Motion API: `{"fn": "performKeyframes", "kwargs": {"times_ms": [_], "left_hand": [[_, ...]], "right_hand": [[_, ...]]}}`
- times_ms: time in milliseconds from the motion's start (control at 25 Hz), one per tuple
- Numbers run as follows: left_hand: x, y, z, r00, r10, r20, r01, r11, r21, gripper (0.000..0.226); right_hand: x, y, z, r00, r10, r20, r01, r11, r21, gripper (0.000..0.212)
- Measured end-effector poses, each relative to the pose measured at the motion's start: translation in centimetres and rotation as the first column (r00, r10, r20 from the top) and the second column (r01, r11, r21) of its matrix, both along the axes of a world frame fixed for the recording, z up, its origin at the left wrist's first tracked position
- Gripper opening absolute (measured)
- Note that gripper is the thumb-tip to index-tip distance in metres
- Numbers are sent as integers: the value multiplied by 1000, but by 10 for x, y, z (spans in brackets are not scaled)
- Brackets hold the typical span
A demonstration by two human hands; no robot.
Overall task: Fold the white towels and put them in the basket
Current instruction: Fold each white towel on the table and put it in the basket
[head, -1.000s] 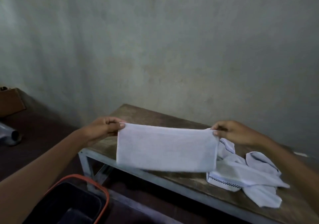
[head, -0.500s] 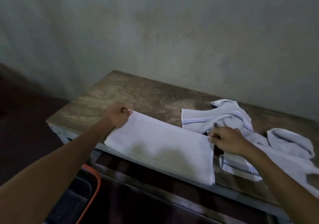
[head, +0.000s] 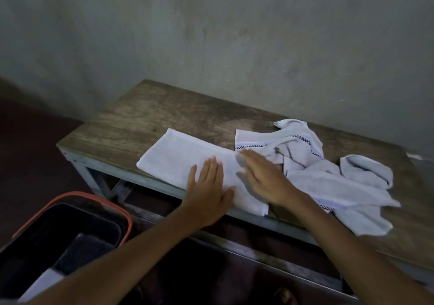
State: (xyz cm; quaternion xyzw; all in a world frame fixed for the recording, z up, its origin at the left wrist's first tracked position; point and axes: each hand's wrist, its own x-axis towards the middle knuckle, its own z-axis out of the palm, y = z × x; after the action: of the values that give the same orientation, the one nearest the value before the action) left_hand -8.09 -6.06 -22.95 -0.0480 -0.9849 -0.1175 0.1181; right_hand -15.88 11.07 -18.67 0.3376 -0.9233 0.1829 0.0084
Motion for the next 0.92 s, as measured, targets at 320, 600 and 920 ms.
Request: {"fn": "performKeyframes", "kwargs": {"times_ms": [320,600,920], "left_hand": [[17,-43,-5,947,305,99,-302,952,-45,74],[38,27,1,949,-178,-260,188,982,13,44],[16,50,-6,898,-248,-363,268,963,4,27]], "right_hand": [[-13,23,-1,985,-72,-158,119,942,313,45],[-32,37,28,971,-234,52,202,916,347,34],[-44,37,24,933,-305,190,235,918,320,32]]}}
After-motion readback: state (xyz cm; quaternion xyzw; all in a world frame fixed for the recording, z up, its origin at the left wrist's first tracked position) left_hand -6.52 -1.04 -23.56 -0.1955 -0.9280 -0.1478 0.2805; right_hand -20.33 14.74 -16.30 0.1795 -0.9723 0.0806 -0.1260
